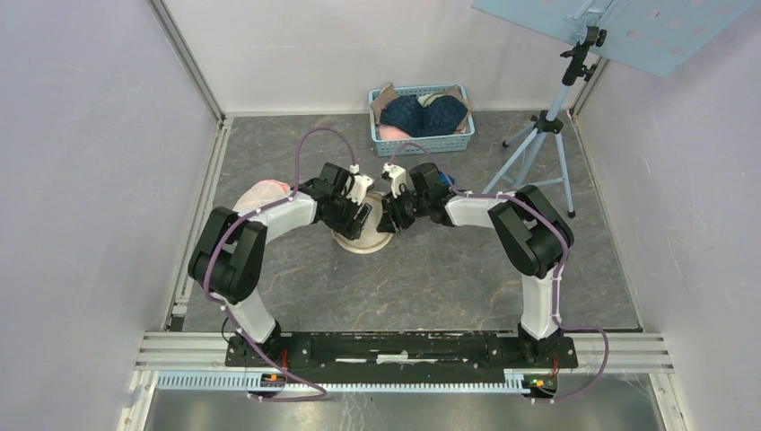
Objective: Unzip the laundry bag and remove the bra
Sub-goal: Close the laundry bag at the center of the board, then move the laundry bag to the center of the board.
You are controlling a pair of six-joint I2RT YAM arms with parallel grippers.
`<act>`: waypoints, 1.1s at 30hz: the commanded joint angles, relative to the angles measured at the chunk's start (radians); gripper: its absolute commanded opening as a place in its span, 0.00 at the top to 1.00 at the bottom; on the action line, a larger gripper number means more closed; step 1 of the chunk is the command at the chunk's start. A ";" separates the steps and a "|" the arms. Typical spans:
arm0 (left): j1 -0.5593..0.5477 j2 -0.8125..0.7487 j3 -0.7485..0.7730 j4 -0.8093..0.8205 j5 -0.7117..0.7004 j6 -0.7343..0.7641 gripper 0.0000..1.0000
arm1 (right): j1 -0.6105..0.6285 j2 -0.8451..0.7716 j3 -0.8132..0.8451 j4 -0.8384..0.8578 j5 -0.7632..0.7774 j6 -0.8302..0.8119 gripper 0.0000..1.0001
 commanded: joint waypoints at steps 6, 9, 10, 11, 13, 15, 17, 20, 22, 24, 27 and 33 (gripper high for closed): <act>0.047 -0.074 -0.008 -0.024 -0.026 0.033 0.24 | 0.019 0.036 0.049 0.092 -0.017 0.029 0.50; 0.041 -0.145 0.010 -0.052 0.033 0.052 0.23 | 0.017 -0.028 0.077 0.107 -0.067 0.023 0.45; 0.038 -0.170 0.018 -0.066 0.039 0.056 0.22 | 0.018 -0.053 0.091 0.103 -0.089 0.021 0.44; 0.036 -0.193 0.030 -0.074 0.042 0.062 0.22 | 0.017 -0.074 0.104 0.094 -0.108 0.019 0.43; 0.024 -0.228 0.043 -0.082 0.033 0.078 0.21 | 0.011 -0.130 0.115 0.081 -0.140 0.021 0.40; 0.001 -0.246 0.054 -0.086 0.016 0.096 0.20 | 0.000 -0.183 0.108 0.069 -0.151 0.021 0.38; -0.020 -0.228 0.071 -0.088 0.000 0.101 0.19 | -0.024 -0.233 0.084 0.056 -0.163 0.023 0.34; -0.040 -0.167 0.099 -0.079 -0.018 0.094 0.17 | -0.069 -0.309 0.040 0.010 -0.171 0.006 0.26; -0.059 -0.116 0.109 -0.061 -0.029 0.093 0.16 | -0.108 -0.368 -0.006 -0.020 -0.176 -0.022 0.19; -0.075 -0.067 0.118 -0.046 -0.042 0.085 0.14 | -0.140 -0.427 -0.048 -0.050 -0.177 -0.059 0.11; -0.089 -0.007 0.130 -0.051 -0.051 0.077 0.13 | -0.167 -0.507 -0.105 -0.105 -0.158 -0.120 0.02; -0.057 0.057 0.111 -0.039 -0.103 0.068 0.14 | -0.202 -0.599 -0.177 -0.189 -0.121 -0.224 0.02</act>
